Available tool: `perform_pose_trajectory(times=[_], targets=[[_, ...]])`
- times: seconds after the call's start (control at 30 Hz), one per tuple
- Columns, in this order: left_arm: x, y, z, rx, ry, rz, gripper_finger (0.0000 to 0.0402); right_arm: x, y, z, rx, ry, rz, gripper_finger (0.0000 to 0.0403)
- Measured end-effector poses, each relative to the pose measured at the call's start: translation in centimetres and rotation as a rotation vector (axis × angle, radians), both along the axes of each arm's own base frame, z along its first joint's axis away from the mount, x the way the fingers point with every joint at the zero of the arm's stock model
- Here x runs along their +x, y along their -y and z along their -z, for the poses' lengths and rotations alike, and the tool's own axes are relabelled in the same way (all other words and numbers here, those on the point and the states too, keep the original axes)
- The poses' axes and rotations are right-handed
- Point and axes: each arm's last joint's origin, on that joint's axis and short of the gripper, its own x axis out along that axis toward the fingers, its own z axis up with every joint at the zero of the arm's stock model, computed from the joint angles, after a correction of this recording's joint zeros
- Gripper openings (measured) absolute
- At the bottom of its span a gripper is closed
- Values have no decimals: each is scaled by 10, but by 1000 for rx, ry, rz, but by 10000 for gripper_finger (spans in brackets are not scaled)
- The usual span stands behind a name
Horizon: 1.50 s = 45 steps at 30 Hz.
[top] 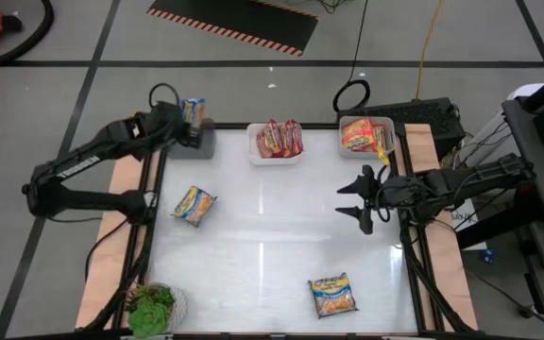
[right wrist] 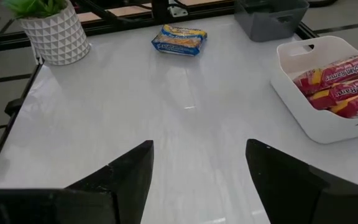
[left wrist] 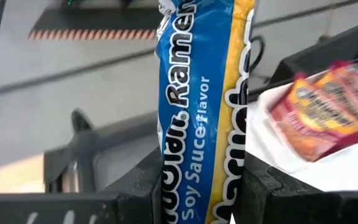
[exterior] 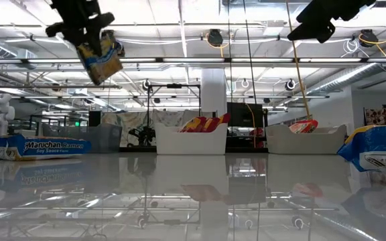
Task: Sort Maruchan noodles
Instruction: Put the middle blue noodle pack into the black bin
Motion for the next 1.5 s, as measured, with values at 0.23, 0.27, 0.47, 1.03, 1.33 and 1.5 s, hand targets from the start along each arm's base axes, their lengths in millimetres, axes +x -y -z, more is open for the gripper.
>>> perform_pose_trajectory(times=[0.23,0.27,0.47,1.03,1.33,1.5], targets=[[-7,-35,14,-132,-55,-29,128,0,0,0,2,0,1,249],[-8,-40,17,-148,-72,-34,128,0,0,0,2,0,1,249],[-17,-64,29,-197,-181,-86,128,1,0,-2,14,24,4,249],[-30,-78,33,-252,-146,-131,129,12,-3,6,2,177,-23,249],[-16,-69,18,-202,-115,-83,129,15,-4,-5,-30,288,-44,249],[-20,-76,9,-253,-154,-152,129,16,-4,-9,-81,325,-62,249]])
